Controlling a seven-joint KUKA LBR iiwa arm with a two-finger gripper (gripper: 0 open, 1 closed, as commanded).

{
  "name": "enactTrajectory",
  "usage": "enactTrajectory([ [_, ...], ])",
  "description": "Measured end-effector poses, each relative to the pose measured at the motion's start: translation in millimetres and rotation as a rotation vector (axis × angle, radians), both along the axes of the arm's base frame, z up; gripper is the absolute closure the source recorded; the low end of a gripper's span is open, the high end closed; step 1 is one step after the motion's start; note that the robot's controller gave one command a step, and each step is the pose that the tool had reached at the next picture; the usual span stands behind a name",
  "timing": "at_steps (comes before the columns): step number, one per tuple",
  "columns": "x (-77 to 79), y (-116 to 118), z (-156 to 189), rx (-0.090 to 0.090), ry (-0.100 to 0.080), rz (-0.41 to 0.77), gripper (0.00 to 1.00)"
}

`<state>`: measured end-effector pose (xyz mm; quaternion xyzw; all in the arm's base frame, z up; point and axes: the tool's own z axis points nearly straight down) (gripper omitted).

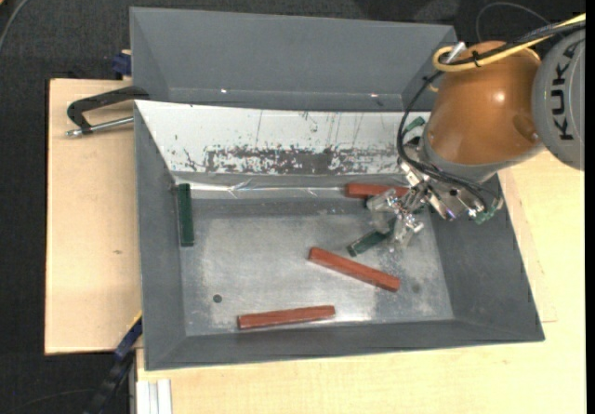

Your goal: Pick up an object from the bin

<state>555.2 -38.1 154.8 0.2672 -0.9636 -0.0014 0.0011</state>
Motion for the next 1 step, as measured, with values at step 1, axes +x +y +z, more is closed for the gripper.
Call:
enactTrajectory([
  [1, 13.0, -8.5, 87.9, -0.002, -0.02, -0.002, 1.0],
])
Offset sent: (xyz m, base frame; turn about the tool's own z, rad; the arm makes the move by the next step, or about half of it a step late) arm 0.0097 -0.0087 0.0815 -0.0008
